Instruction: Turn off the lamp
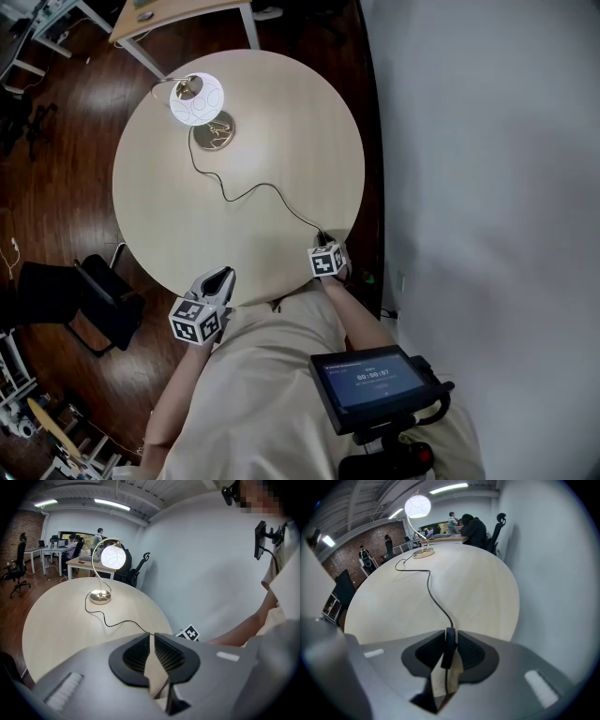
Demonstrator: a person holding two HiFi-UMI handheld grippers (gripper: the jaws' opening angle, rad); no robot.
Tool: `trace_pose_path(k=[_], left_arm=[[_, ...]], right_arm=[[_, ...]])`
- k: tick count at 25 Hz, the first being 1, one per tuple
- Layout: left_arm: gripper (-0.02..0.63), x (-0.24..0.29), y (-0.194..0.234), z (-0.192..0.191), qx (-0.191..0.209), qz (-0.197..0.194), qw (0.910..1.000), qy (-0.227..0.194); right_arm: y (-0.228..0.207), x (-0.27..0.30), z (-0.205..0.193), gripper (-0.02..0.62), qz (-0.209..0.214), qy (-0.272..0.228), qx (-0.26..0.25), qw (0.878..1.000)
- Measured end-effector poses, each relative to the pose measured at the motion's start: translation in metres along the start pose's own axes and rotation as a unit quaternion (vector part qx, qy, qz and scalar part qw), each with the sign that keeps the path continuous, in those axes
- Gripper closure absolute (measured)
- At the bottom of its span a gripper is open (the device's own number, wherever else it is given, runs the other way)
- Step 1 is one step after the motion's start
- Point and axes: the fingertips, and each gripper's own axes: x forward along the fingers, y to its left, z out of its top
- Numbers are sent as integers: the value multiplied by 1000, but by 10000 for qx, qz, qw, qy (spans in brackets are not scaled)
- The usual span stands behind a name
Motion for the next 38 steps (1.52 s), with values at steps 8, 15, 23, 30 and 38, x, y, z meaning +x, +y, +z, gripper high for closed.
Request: trace_pose_path(k=[8,15,23,30,38], left_arm=[[595,0,-3,1,-3,45,10000,-53],[595,-5,-20,6,42,123,9999,-60],[596,-2,-16,5,124,154,9996,-223],[595,-12,-13,6,3,277,9990,-350],[596,-15,-16,7,35,348,9986,-400]], right_arm=[[-1,1,-2,517,-8,32,-139,9999],[-7,-14,3,523,15,-25,-255,9997],[-7,-6,-4,532,10,96,-461,9989],[-14,-8,1,534,-21,140,-526,9985],[-16,-10,9,534,59,133,-573,9983]])
